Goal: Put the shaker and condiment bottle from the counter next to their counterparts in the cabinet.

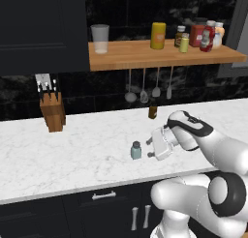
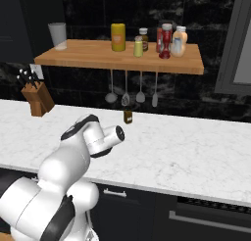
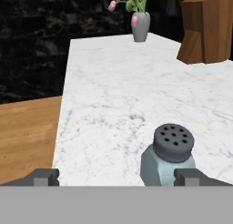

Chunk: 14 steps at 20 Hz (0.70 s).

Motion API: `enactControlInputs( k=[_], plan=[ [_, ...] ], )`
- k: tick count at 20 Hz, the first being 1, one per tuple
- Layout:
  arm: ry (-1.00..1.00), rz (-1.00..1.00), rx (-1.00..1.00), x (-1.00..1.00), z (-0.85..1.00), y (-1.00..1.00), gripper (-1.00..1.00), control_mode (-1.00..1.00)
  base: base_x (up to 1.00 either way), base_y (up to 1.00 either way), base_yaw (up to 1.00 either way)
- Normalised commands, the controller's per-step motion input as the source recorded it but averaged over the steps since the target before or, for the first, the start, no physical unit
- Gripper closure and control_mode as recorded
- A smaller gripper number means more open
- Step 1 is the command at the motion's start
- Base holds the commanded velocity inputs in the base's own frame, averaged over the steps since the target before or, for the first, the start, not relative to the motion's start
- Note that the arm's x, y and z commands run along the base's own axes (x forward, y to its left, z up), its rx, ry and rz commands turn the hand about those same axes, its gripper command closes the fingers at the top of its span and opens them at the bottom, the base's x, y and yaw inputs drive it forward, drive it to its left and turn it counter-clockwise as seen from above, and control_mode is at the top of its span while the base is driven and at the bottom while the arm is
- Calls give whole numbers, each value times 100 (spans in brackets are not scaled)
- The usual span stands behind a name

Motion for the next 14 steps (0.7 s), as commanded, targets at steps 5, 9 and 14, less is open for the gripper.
enactControlInputs(
  k=[5, 9, 14],
  plan=[
    [0, 0, 0, 5, -8, 4, -100, -100, 0, 0, 0],
    [0, 0, 0, 9, -3, 0, -100, -100, 0, 0, 0],
    [0, 0, 0, 13, -3, 0, -100, -100, 0, 0, 0]
  ],
)
